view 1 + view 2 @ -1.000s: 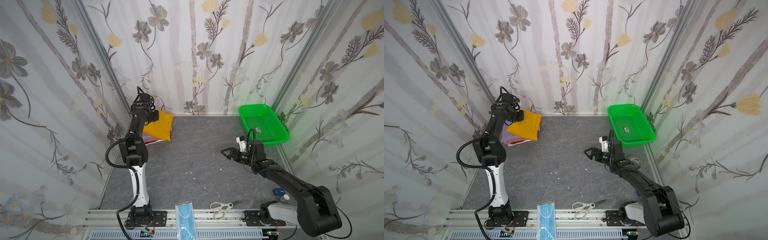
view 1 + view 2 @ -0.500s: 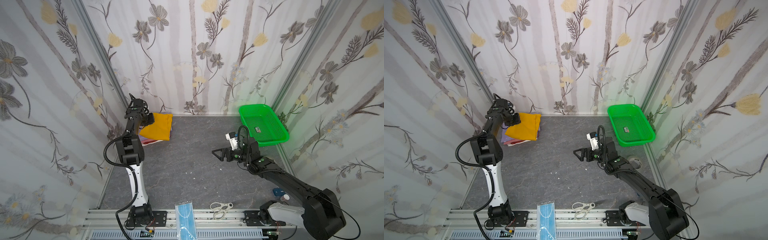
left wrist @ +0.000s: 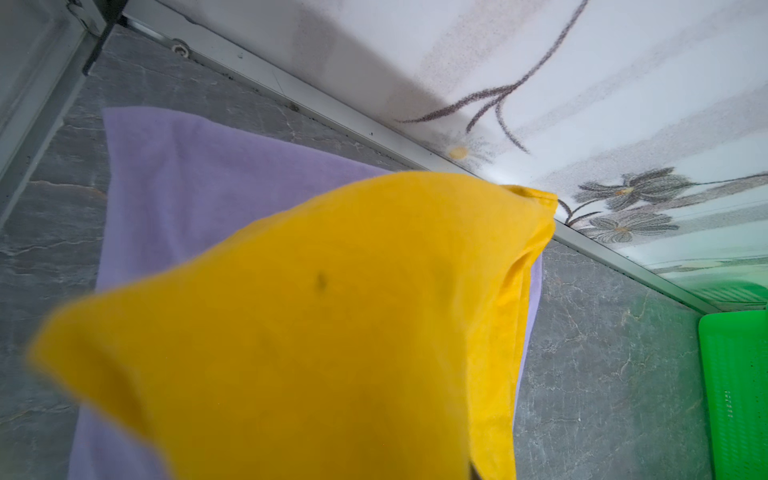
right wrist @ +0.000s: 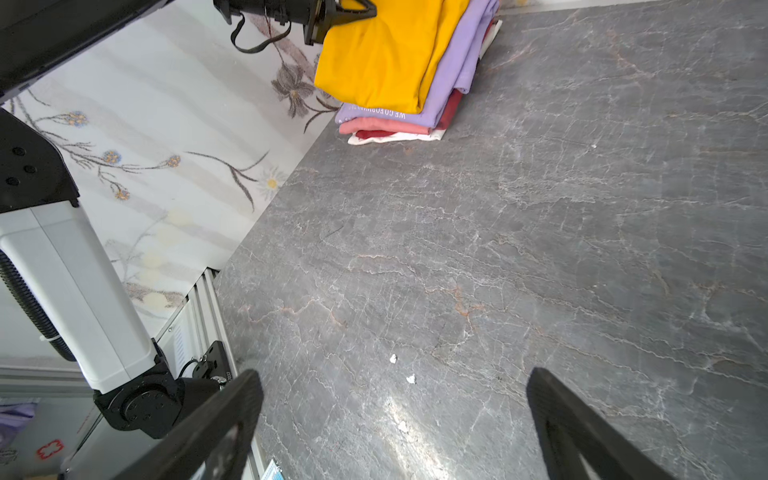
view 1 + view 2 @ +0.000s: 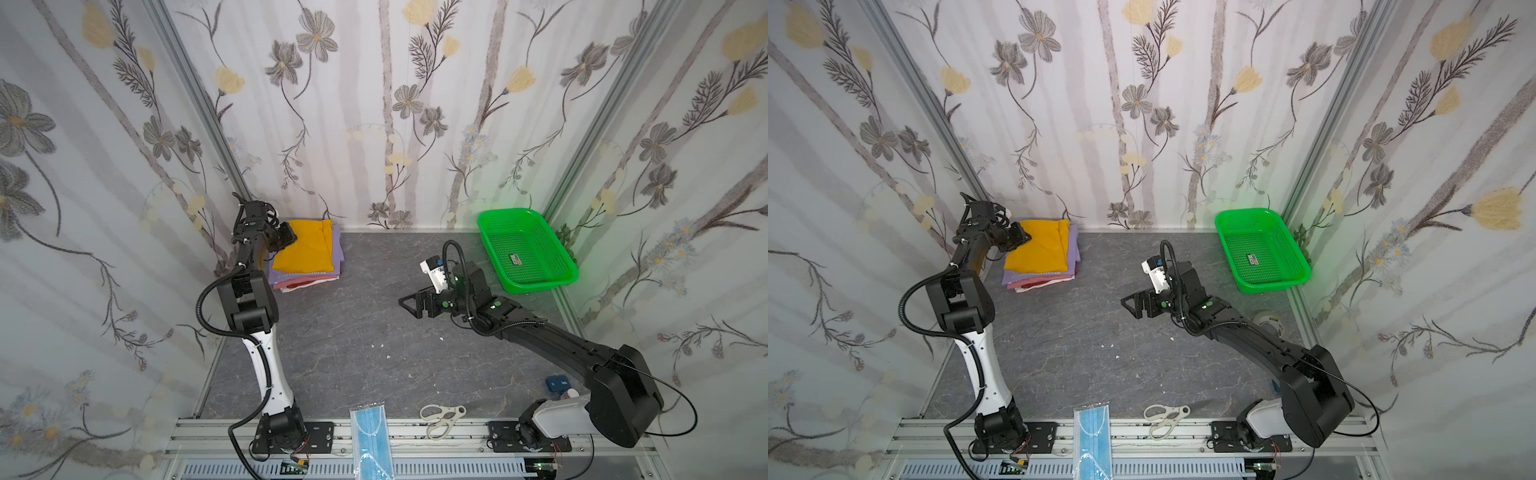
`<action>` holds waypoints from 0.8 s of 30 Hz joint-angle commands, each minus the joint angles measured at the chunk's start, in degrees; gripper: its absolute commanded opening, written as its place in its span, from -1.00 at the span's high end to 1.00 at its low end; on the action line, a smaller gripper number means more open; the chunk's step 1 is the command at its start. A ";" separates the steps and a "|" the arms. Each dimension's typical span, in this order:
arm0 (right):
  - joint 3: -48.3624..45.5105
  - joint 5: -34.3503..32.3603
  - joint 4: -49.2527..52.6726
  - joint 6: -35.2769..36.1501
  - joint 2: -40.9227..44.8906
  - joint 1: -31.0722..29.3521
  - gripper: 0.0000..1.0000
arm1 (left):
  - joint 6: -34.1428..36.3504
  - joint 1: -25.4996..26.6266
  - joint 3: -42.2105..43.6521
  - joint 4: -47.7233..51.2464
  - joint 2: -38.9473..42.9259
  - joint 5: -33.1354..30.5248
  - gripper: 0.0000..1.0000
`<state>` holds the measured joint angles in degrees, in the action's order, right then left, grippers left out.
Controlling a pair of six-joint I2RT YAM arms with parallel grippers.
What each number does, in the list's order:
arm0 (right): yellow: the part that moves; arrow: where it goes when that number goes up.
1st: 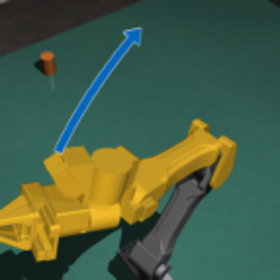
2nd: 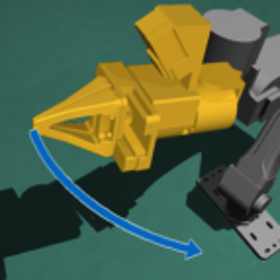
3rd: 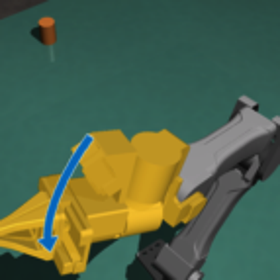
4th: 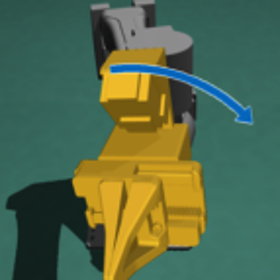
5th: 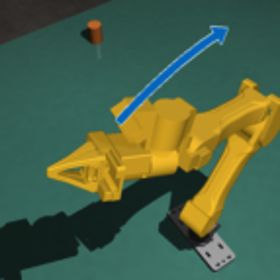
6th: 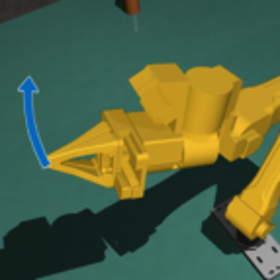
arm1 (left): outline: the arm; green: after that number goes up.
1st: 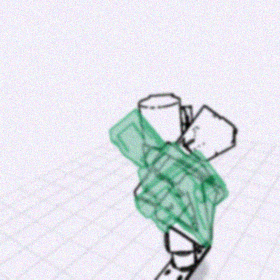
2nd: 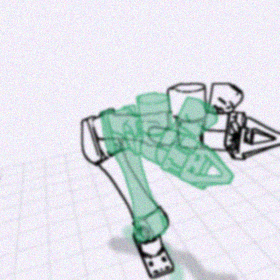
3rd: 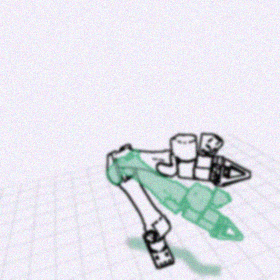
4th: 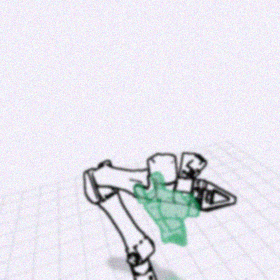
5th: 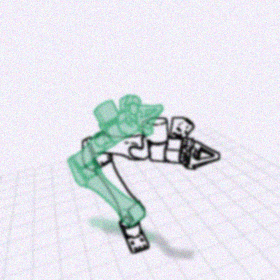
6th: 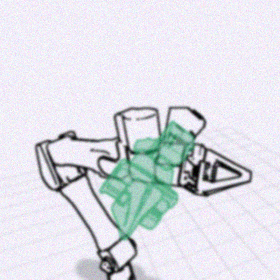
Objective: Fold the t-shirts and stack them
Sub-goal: 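Lower the yellow shirt onto the stack and open the left gripper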
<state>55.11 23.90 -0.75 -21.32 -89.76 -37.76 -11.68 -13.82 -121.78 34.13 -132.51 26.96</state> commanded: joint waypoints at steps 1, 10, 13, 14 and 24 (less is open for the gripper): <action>1.11 -0.79 -0.13 1.11 -0.79 -0.26 -0.99 | -0.26 -0.06 -0.59 -0.79 -0.51 0.53 -0.80; 1.22 -0.79 0.65 1.63 -0.93 -0.40 -0.99 | 2.90 -1.86 -3.60 3.87 3.18 -16.12 -1.00; 0.90 -0.79 0.23 1.46 -0.99 -0.74 -0.99 | 4.02 -1.79 -2.45 3.05 5.16 -16.28 -1.00; 0.79 -0.79 0.08 1.33 -0.99 -0.84 -0.99 | 4.16 -1.78 -2.67 3.09 5.38 -14.57 -1.00; -0.49 -0.52 -1.11 0.75 -0.75 -1.75 -0.99 | 1.36 2.17 -11.97 4.05 -5.66 -1.19 -1.00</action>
<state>54.63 23.46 -0.54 -20.78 -90.74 -39.22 -9.06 -12.60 -132.79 37.10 -135.79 22.96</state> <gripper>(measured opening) 0.996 0.997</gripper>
